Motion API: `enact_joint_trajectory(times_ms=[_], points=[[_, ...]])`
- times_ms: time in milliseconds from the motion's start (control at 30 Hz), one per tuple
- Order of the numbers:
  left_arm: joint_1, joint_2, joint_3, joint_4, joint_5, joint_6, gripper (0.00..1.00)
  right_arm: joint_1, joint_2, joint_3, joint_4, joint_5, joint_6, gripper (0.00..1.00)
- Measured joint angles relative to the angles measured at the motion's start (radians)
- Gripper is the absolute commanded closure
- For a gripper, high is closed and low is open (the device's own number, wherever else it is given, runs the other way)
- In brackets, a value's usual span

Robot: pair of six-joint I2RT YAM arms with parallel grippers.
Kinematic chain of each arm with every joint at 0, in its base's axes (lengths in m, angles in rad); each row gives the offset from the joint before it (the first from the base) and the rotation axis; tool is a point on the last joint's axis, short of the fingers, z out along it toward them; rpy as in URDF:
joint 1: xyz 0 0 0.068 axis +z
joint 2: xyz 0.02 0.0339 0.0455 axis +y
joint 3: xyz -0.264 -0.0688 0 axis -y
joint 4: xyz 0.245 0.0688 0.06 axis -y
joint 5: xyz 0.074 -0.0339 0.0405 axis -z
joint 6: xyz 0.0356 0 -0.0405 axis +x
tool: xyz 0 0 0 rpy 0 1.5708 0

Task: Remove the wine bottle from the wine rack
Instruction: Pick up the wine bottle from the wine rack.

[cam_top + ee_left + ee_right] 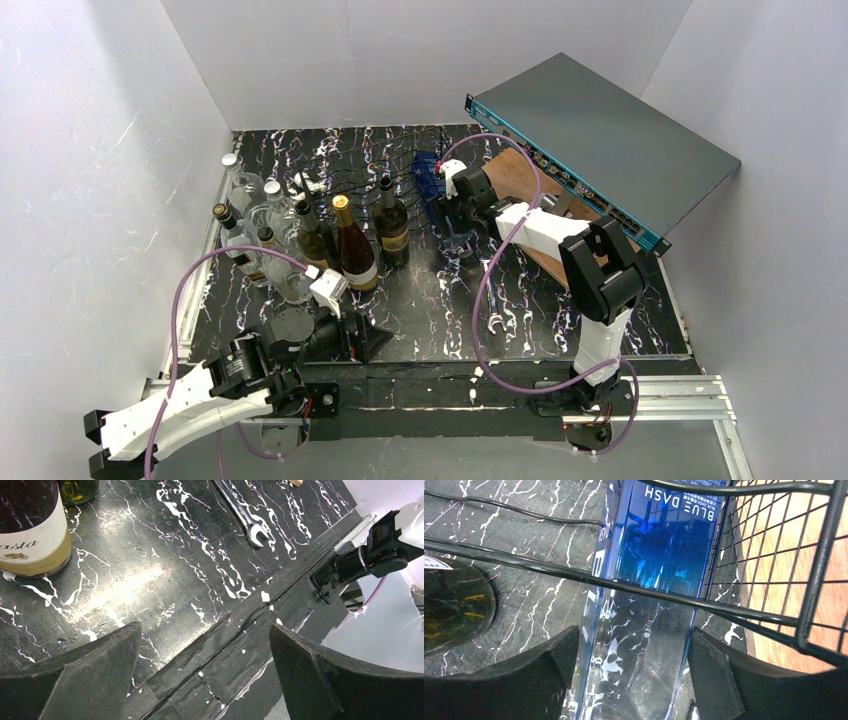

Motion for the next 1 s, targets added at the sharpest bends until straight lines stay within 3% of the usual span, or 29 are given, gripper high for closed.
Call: enact_joint_trajectory(times_ms=[367,1000], points=[[0.0,-0.01,0.0,0.0,0.0,-0.001,0.01,-0.005,-0.035,-0.064,0.066,-0.021,0.0,0.71],[0.0,-0.042,0.0,-0.002,0.0,-0.001,0.01,-0.006,-0.18,-0.179,0.004,-0.093,0.014,0.83]])
